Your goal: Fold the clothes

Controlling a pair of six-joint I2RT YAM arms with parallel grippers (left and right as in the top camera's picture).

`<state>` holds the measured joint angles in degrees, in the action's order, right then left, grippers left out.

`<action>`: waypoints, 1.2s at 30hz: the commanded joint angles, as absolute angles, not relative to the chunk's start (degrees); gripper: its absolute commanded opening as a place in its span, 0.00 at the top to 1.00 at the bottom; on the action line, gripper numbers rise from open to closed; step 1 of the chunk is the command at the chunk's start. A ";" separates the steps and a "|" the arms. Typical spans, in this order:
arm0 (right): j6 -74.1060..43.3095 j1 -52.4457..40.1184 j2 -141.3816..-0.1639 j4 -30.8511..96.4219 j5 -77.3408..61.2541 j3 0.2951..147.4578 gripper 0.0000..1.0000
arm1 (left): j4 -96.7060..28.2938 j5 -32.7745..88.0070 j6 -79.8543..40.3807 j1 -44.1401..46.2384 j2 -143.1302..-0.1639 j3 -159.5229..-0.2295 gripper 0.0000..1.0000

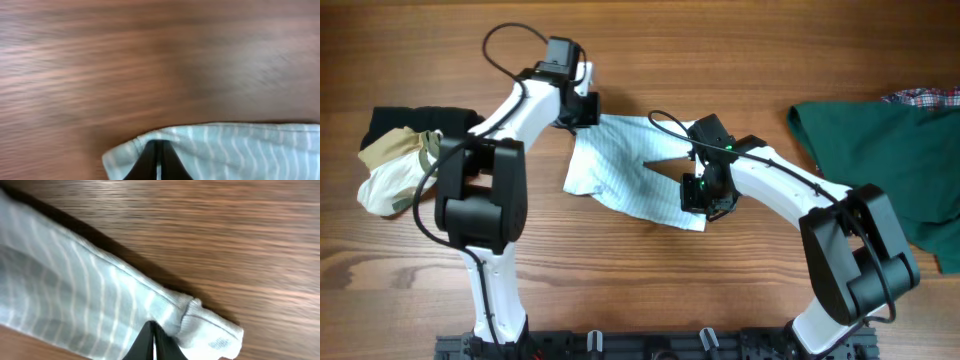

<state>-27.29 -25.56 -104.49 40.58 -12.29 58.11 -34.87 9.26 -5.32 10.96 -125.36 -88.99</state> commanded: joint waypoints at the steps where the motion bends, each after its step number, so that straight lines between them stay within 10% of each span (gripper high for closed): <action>1: -29.69 -25.10 -107.98 42.26 5.02 54.06 0.95 | -33.89 6.15 -8.40 6.57 -127.85 -88.71 0.94; 28: -17.52 -25.12 -89.67 40.10 -7.60 59.79 0.30 | -49.47 9.19 -8.16 6.26 -111.59 -88.73 0.43; 36: -17.08 -25.10 -89.03 40.03 -7.57 59.75 0.23 | -59.66 14.94 -8.21 7.70 -111.72 -86.50 0.66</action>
